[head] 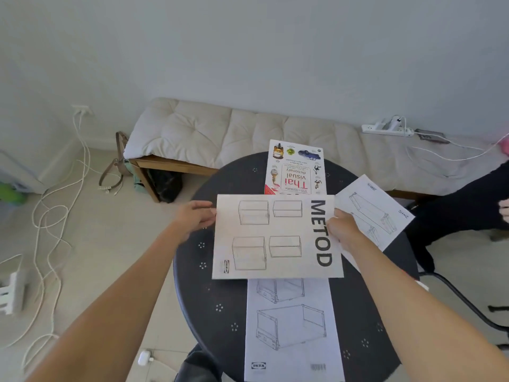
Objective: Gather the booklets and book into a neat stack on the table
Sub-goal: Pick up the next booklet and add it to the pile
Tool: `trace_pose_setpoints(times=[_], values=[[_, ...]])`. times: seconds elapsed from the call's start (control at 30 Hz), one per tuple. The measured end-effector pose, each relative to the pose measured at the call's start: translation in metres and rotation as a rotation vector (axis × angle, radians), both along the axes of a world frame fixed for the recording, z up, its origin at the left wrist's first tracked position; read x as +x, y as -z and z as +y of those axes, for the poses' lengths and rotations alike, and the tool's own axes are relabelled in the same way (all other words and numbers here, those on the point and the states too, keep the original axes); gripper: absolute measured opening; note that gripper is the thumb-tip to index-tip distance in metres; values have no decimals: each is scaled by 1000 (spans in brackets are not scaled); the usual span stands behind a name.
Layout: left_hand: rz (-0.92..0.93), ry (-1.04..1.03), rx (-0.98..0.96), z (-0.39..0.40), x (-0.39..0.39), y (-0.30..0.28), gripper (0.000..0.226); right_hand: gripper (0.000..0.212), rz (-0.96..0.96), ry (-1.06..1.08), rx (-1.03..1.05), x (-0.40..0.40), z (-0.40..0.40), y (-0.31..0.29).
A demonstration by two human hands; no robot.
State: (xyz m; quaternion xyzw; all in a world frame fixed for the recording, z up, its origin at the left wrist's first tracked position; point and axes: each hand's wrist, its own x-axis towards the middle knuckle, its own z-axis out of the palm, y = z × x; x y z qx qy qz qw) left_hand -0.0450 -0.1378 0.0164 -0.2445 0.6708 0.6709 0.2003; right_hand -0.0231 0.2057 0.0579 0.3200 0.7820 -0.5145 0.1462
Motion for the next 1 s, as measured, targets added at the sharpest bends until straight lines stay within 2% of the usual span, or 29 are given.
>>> trace_pose_setpoints(times=[0.07,0.23,0.33,0.5,0.63,0.83,1.0], values=[[-15,71,-35,16,23,7,37,33,-25,-53,46,18,18,-1],[-45,138,-127,49,76,21,14,32,-83,-189,117,50,50,3],[-59,212,-157,58,98,27,9,36,-83,-261,154,62,62,6],[-47,539,-325,81,113,26,17,32,-102,-420,180,68,64,7],[-43,738,-321,114,123,16,29,24,-74,-537,195,68,50,2],[-8,620,-145,143,136,9,26,20,-62,-703,252,61,38,3],[-23,500,-74,122,147,16,16,31,-197,-678,240,66,59,13]])
